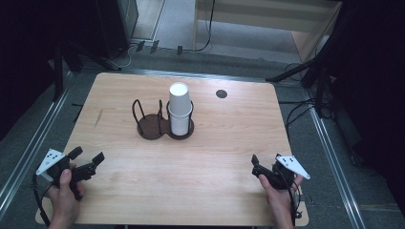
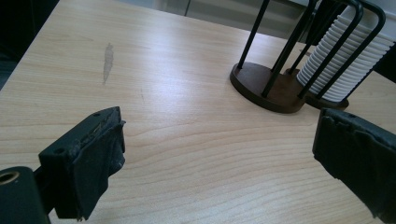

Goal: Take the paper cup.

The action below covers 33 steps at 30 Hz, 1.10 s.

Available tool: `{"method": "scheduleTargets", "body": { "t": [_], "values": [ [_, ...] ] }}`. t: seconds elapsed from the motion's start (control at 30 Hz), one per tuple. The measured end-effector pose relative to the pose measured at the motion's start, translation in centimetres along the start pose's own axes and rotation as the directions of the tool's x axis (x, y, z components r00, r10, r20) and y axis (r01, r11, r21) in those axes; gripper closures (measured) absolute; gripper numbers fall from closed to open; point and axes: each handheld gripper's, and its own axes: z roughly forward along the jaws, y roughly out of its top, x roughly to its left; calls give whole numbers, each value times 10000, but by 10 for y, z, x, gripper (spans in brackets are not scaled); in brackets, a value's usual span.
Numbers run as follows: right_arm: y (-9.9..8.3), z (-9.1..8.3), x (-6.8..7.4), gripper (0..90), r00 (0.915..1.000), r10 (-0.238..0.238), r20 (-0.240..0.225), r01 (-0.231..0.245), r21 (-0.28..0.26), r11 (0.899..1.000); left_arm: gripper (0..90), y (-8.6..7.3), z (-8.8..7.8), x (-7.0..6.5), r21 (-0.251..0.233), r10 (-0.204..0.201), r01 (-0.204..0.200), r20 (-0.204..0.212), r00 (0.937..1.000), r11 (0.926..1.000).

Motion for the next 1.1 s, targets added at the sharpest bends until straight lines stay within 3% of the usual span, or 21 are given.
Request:
{"method": "scheduleTargets", "body": {
  "t": [0.27,0.3,0.4,0.43,0.57,0.83,1.1],
  "values": [
    [14,2,21,97,9989,-335,-330,327,-231,9992,26,0,1,-1,61,74,-75,81,9999,10000],
    [18,3,28,43,9985,-458,-304,451,-258,9987,26,0,1,-1,63,75,-75,78,9999,10000],
    [22,3,33,14,9984,-494,-282,485,-316,9983,26,0,0,0,66,49,-49,69,10000,10000],
    [25,4,38,0,9975,-469,-525,452,-339,9984,26,0,0,0,52,48,-48,61,10000,10000],
    [29,7,45,0,9958,-514,-757,494,-287,9984,26,0,0,0,34,13,-14,91,10000,10000],
    [43,15,71,0,9877,-578,-1455,510,-495,9975,25,0,0,0,85,-13,12,95,10000,10000],
    [51,23,91,0,9813,-753,-1773,663,-562,9962,26,0,1,0,124,20,-21,113,9999,9999]
  ]
}}
